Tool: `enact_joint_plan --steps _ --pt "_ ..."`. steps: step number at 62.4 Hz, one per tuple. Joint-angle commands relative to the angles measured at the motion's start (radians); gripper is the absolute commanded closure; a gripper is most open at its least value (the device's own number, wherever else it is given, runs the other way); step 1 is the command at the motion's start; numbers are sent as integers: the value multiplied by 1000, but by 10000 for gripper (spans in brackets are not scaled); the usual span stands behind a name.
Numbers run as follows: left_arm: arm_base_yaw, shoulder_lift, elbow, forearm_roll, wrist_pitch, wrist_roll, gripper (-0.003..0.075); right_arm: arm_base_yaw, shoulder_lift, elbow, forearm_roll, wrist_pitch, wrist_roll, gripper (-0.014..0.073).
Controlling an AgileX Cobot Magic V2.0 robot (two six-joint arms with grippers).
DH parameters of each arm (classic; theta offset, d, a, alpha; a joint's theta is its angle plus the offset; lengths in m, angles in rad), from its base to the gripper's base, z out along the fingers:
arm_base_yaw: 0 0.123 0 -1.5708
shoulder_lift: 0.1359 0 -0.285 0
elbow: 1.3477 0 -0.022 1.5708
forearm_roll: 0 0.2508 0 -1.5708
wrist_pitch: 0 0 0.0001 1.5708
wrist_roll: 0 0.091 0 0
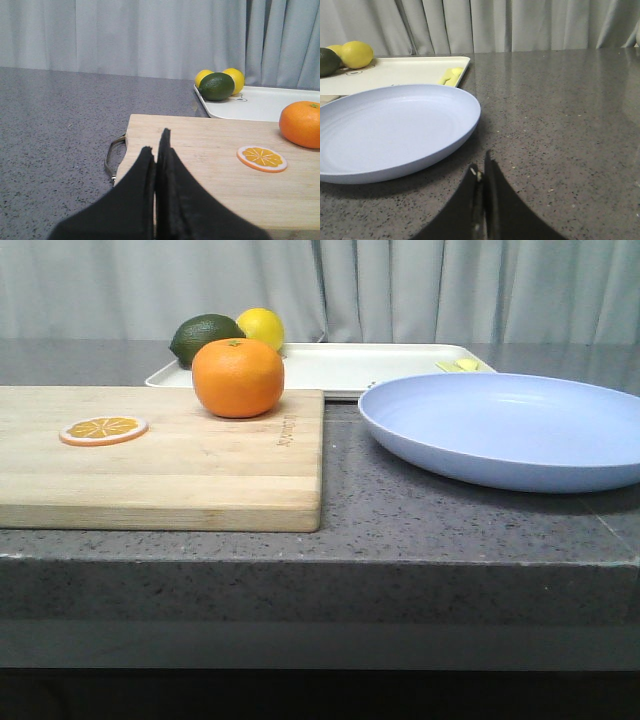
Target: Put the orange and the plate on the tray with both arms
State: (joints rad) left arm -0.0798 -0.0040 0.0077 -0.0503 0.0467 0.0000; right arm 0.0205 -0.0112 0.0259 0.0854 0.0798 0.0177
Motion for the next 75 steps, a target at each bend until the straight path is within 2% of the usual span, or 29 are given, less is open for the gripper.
enact_joint_plan --steps 1,41,56,61,67,75 --pt "-1 -18 26 -6 -84 -6 740 -5 -17 -24 1 -80 -1 660" --pt "-1 -18 26 -6 -84 -6 740 -5 -17 -24 1 -80 -1 660" --pt "-1 -18 26 -8 -127 -7 740 -5 -17 -24 1 -80 -1 660" --pt "-1 -18 4 -50 -141 -7 740 -5 -17 -24 1 -80 -1 660" --pt "-1 -16 -54 -54 -102 -7 740 -5 -17 -43 1 -88 -1 660" --pt "-1 -14 -194 -54 60 -7 740 -5 -17 -120 1 -63 -1 660"
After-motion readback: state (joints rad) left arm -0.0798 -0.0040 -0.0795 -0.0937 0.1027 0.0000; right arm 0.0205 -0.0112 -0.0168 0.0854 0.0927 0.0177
